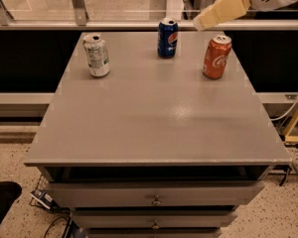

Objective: Knock pepsi can over

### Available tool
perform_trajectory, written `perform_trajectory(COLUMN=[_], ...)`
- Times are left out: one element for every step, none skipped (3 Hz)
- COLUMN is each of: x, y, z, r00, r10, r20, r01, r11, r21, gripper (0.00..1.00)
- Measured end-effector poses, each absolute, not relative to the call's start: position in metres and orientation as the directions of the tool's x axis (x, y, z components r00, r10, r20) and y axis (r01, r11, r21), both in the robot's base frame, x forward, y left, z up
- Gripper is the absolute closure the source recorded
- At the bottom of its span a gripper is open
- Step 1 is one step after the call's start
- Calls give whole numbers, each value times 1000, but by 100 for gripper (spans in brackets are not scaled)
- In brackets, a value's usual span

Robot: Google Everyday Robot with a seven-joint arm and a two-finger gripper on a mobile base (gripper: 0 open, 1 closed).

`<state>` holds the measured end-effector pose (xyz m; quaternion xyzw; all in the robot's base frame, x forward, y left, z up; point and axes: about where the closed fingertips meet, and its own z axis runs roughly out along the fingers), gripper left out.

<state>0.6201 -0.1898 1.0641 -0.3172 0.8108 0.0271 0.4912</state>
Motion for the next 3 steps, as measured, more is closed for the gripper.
perform_trajectory(x=[626,663,710], y=[-181,-167,-152], z=[1060,1039,1006], r00=[-317,-333,-360], r10=[-499,-500,-484], r20=[-806,-799,-797], r01=[-538,-538,-555], r11=[795,797,798], r21=[-280,-274,-233], gripper=[0,0,0])
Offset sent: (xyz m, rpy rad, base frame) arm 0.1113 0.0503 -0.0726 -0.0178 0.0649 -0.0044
